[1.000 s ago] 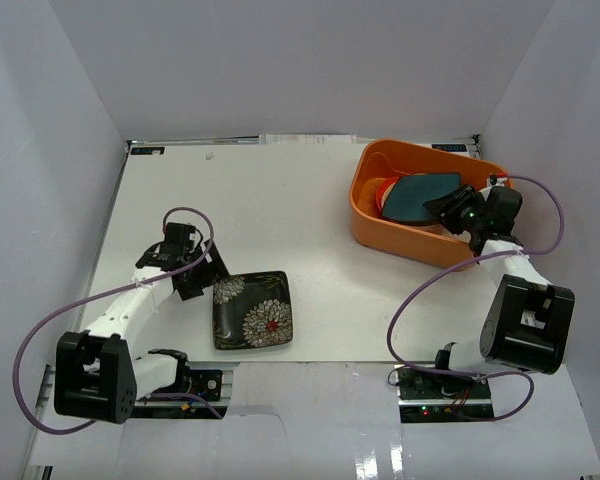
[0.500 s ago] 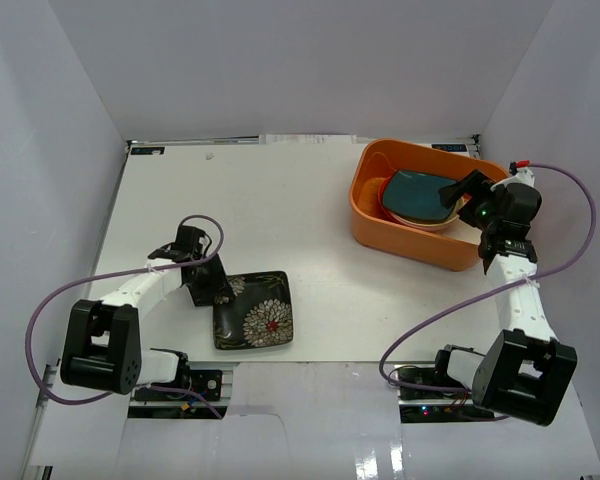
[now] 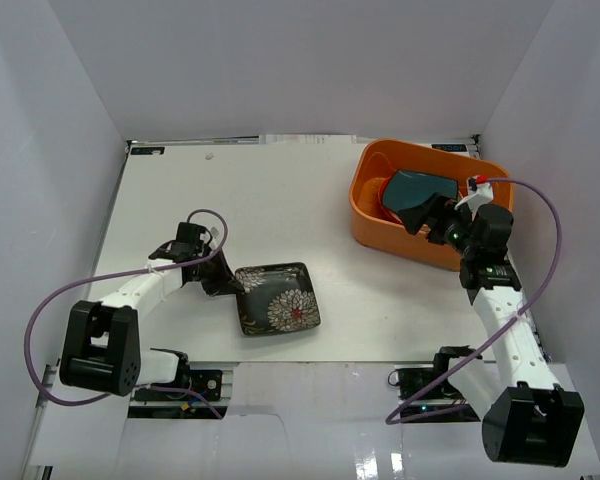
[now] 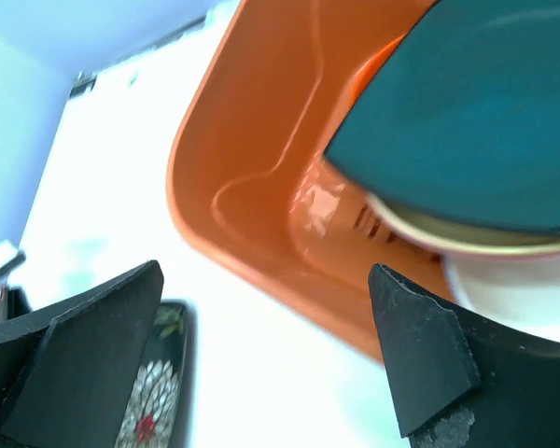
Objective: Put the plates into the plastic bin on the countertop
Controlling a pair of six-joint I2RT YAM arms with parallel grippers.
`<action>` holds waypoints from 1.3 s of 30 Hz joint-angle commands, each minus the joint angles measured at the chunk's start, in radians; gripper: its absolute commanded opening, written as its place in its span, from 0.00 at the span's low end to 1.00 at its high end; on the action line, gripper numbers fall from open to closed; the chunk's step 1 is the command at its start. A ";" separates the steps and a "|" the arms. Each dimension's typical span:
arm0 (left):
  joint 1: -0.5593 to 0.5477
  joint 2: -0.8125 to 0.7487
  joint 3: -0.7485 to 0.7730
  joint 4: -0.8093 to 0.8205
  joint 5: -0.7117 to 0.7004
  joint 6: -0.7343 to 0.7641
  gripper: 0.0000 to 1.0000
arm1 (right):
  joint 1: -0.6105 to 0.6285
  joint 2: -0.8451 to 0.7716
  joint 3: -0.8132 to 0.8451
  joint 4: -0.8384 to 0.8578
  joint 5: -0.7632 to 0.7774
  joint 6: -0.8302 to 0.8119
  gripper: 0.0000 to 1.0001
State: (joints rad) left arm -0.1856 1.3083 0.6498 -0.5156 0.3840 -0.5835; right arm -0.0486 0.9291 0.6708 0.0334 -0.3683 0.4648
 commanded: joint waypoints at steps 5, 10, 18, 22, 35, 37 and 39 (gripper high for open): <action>-0.005 -0.058 -0.041 0.049 -0.010 0.031 0.00 | 0.157 -0.130 -0.102 0.033 -0.021 0.040 0.86; -0.005 -0.132 -0.104 0.205 0.159 0.002 0.00 | 0.477 -0.147 -0.203 0.084 0.142 0.138 0.88; -0.005 -0.170 -0.168 0.408 0.337 -0.085 0.00 | 0.725 0.081 -0.347 0.327 0.152 0.259 0.98; -0.005 -0.221 -0.162 0.492 0.400 -0.110 0.00 | 0.757 0.138 -0.343 0.358 0.180 0.259 0.98; -0.006 -0.256 -0.101 0.601 0.578 -0.157 0.00 | 0.774 0.242 -0.272 0.505 0.152 0.307 0.09; -0.006 -0.259 -0.082 0.605 0.579 -0.151 0.13 | 0.774 0.209 -0.248 0.488 0.167 0.305 0.08; -0.008 -0.261 -0.065 0.623 0.584 -0.162 0.26 | 0.762 0.146 -0.222 0.446 0.173 0.301 0.08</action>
State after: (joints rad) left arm -0.1688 1.1122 0.4919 -0.0013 0.7559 -0.6712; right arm 0.7151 1.1320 0.3767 0.4557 -0.2371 0.7959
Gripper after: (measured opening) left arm 0.230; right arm 0.123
